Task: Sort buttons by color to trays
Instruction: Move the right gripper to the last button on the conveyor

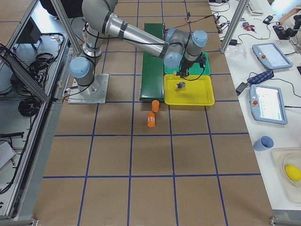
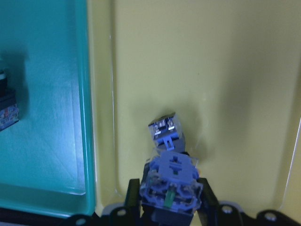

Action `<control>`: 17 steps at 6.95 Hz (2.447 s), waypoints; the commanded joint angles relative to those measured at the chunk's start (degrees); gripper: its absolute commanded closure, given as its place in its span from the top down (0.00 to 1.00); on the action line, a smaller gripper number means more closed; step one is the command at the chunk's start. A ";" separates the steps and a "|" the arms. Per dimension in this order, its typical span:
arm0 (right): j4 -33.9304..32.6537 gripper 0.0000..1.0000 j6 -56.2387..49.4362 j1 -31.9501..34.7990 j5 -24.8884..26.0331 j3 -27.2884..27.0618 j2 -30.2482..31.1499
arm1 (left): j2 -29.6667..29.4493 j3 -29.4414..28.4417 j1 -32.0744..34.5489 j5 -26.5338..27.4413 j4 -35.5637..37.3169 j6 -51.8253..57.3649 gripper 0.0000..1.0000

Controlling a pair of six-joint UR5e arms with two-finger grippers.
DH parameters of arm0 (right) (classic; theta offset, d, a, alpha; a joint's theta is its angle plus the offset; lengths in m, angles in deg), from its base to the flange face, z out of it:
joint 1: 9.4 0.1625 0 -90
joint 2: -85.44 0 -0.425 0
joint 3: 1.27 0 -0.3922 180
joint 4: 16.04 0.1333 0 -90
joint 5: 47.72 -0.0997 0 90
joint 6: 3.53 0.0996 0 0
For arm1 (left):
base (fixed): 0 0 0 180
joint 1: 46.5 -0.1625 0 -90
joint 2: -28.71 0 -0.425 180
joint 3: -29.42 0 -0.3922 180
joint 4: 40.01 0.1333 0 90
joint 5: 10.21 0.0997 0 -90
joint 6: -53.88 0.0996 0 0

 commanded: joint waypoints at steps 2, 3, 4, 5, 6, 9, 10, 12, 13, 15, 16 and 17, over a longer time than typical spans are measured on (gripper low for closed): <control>0.27 1.00 0.18 -0.05 0.52 1.84 -1.81 | -1.58 -0.78 -0.14 -0.70 -0.15 -0.34 1.00; 5.23 1.00 0.36 1.17 0.44 0.80 -0.59 | -1.84 -0.52 -0.14 -0.88 0.02 -0.43 1.00; 8.42 1.00 2.02 3.18 0.78 -1.91 2.99 | -2.11 -0.69 -0.14 -0.80 0.37 -0.52 1.00; 8.80 1.00 4.38 4.16 0.70 -7.33 8.34 | -2.11 -0.69 -0.14 -0.88 0.38 -0.52 1.00; 7.76 1.00 4.32 4.43 0.44 -16.61 15.18 | -2.11 -0.69 -0.14 -0.88 0.38 -0.52 1.00; -10.08 1.00 2.93 2.59 0.43 -32.60 20.52 | -2.37 -0.08 -0.14 -0.88 2.39 -0.43 1.00; -9.57 1.00 2.83 0.76 -0.44 -32.61 20.43 | -2.37 -0.08 -0.14 -0.88 2.40 -0.43 1.00; -9.30 1.00 1.86 -1.81 -5.17 -34.01 20.78 | -2.55 0.01 -0.14 -0.71 2.57 -0.34 1.00; -9.39 1.00 1.51 -1.81 -6.32 -34.19 20.96 | -2.46 0.01 -0.22 -0.80 2.83 -0.43 1.00; -9.48 1.00 1.24 -1.81 -7.64 -34.55 21.05 | -2.46 0.01 -0.22 -0.71 3.01 -0.43 1.00; -9.48 1.00 1.15 -1.72 -9.74 -34.63 20.79 | -2.63 0.10 -0.22 -0.71 3.01 -0.34 1.00; -9.39 1.00 1.42 -1.72 -9.76 -34.63 20.61 | -2.98 -0.07 -0.31 -0.71 3.80 -0.43 1.00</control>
